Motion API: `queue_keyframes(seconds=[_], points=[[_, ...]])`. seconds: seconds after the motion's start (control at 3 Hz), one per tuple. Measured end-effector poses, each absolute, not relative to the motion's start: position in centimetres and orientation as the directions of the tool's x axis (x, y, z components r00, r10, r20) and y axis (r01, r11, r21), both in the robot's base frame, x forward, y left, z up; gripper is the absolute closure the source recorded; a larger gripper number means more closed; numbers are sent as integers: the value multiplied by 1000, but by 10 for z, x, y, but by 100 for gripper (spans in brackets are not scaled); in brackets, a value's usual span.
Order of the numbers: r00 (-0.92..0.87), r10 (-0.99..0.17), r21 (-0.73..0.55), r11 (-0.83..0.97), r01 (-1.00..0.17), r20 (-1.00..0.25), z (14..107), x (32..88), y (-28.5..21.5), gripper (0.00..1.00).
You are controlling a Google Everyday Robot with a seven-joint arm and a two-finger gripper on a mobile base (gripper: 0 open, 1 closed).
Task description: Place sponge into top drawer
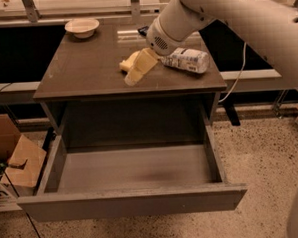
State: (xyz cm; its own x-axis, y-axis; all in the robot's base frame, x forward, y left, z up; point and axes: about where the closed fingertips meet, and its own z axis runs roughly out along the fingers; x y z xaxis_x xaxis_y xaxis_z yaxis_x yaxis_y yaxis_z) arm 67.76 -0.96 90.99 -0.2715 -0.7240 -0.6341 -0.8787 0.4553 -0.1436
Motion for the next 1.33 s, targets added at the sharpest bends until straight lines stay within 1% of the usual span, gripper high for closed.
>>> queue_keyframes(seconds=[0.67,1.33], points=[[-311,-708,-105,478,-872,-633,889,713,-10,0],[-330,-640,-19,474,-881,-694,867,744,5,0]])
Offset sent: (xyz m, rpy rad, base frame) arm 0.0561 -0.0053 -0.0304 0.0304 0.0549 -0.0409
